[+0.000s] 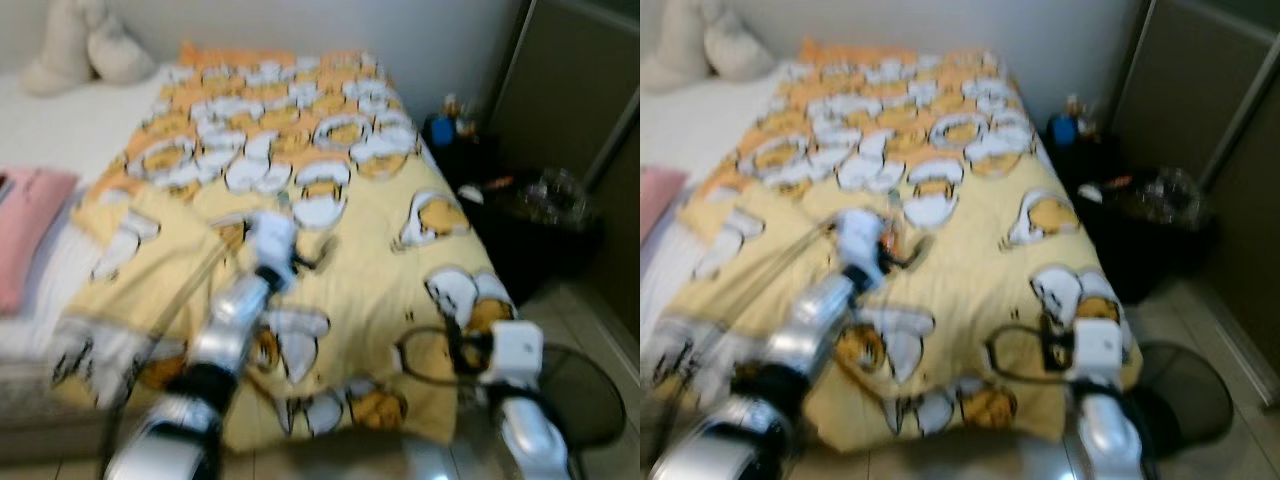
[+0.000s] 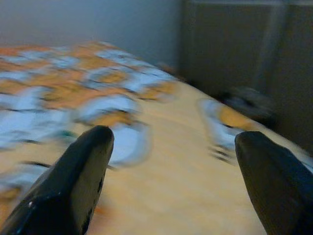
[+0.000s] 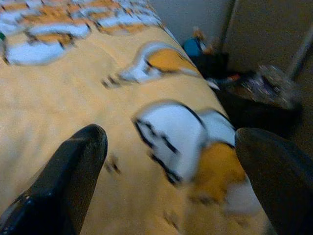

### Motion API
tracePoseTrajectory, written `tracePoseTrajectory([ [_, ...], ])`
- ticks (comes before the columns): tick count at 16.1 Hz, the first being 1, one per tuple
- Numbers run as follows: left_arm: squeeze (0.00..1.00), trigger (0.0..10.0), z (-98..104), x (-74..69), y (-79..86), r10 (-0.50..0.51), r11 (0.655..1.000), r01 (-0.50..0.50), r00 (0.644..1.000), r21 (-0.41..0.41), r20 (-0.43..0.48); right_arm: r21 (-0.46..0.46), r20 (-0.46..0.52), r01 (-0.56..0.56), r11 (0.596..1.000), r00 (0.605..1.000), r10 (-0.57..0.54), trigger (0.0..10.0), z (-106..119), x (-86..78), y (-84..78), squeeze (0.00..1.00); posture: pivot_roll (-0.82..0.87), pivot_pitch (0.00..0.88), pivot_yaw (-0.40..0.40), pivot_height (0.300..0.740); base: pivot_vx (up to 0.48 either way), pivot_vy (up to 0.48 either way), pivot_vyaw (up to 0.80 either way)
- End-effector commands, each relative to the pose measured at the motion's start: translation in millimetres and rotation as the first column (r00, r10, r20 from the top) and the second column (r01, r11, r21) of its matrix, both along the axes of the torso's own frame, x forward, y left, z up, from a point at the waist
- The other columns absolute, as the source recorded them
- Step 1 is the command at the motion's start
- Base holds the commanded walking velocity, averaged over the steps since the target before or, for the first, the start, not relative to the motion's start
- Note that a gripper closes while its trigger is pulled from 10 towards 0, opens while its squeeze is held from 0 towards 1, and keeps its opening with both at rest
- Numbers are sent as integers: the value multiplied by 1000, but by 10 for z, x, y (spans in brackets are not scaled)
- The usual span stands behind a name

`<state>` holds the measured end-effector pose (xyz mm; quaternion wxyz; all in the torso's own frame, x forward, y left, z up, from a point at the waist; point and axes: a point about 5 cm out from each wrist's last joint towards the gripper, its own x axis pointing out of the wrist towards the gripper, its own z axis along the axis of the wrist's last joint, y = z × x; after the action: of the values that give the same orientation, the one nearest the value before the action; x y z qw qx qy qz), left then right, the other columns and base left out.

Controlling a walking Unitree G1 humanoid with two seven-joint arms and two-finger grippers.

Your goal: Clean up the room

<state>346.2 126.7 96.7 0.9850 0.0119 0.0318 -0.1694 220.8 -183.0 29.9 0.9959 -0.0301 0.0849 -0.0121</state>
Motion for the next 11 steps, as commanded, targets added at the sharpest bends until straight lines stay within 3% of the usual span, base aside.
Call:
tracePoseTrajectory([
  [1, 0, 10000, -35, 37, 39, 57, 998, -57, 998, 1, -38, -17, 9, 5, 1000, 1000, -5, 10000, 11, -26, -24, 0, -65, 0, 64, 740, 469, 0, -738],
  [3, 0, 10000, 43, 156, 115, 118, 992, -116, 992, 54, -34, -18, 20, 13, 1000, 1000, -13, 10000, 23, -83, -37, 0, -85, 0, 69, 740, 459, 0, -225],
  [6, 0, 10000, 80, 244, -10, 107, 992, -102, 992, 74, -69, -19, 21, 16, 1000, 1000, -16, 10000, 50, -231, -56, 0, -130, 0, 63, 740, 459, 0, 0],
  [8, 0, 10000, 25, 314, 115, 316, 930, -277, 937, 240, -146, -41, 2, -23, 999, 1000, 23, 10000, 128, -478, 7, 0, -214, 0, 58, 740, 0, 0, 0],
  [10, 0, 10000, 29, 319, 264, 447, 868, -396, 887, 300, -121, -50, -37, -23, 998, 999, 22, 10000, 172, -778, 25, 0, -282, 25, 58, 740, 0, 0, 0],
  [11, 0, 10000, 8, 308, 282, 464, 862, -412, 876, 296, -130, -49, -51, -16, 999, 999, 14, 10000, 180, -850, 26, 0, -300, 44, 56, 740, 0, 0, 0],
])
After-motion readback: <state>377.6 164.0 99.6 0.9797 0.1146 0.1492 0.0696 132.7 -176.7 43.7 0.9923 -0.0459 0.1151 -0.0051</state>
